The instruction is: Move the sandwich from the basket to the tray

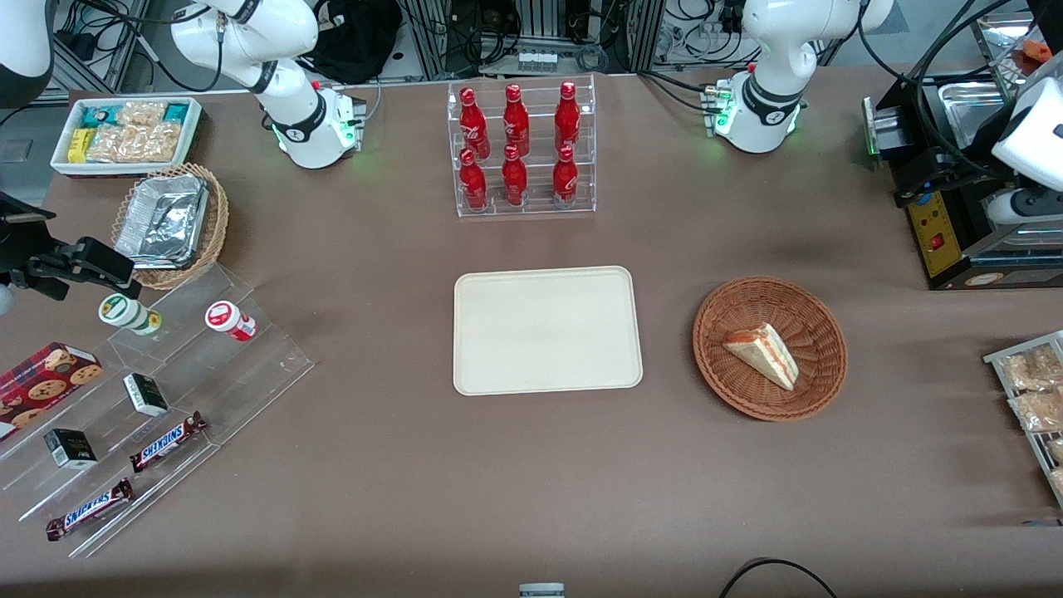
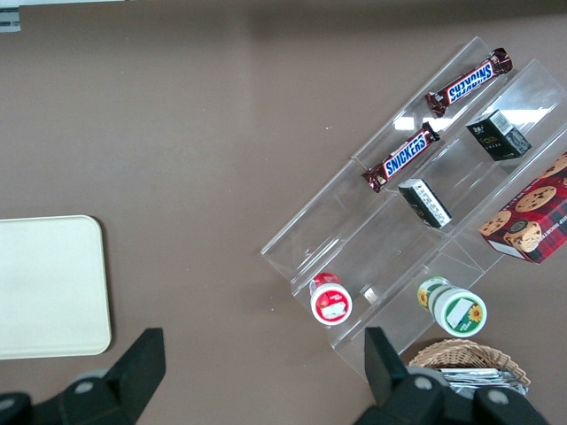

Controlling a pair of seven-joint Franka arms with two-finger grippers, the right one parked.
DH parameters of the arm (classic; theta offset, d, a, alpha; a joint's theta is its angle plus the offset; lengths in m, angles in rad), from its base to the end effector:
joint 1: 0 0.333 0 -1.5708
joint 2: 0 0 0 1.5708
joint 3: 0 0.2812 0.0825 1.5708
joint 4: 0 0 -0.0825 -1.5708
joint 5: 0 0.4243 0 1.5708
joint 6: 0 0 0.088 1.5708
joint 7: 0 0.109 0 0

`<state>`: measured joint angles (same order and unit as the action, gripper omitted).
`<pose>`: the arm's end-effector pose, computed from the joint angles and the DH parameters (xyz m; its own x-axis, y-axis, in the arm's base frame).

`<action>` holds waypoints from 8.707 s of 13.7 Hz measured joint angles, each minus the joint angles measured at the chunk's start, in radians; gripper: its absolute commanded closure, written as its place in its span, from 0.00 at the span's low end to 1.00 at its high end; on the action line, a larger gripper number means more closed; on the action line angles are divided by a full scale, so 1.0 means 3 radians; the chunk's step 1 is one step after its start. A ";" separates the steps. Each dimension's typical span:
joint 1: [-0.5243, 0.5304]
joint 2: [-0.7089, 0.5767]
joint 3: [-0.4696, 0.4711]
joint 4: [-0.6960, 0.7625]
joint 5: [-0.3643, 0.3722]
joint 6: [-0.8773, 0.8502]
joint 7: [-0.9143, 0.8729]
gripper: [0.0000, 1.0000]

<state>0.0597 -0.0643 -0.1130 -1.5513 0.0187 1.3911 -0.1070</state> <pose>0.5567 -0.0293 0.6195 0.9940 0.0581 -0.0928 0.0550 -0.9978 -0.0360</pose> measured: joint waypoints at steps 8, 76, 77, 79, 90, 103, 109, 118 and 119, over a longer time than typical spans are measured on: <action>0.0000 0.0224 -0.0009 -0.0046 0.0105 0.0057 -0.0027 0.00; -0.2067 0.2536 -0.0650 -0.0073 0.0252 0.2769 -0.2478 0.85; -0.2070 0.2551 -0.0650 -0.0070 0.0285 0.2769 -0.2472 0.85; -0.2070 0.2573 -0.0646 -0.0067 0.0414 0.2769 -0.2471 0.83; -0.2008 0.2197 -0.0620 0.0038 0.0451 0.2439 -0.2752 0.00; -0.0641 0.0369 -0.0557 -0.0066 0.0381 0.0162 -0.2042 0.00; 0.0362 -0.0037 -0.0538 -0.0086 0.0082 -0.0327 -0.0584 0.00; -0.0015 0.0192 -0.0208 0.0230 0.0068 -0.0239 -0.0280 0.00; -0.0121 0.0225 -0.0111 0.0273 0.0069 -0.0216 -0.0280 0.00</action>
<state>0.0235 0.0032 -0.1464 -1.4695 0.0393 1.3261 -0.1909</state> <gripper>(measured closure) 0.000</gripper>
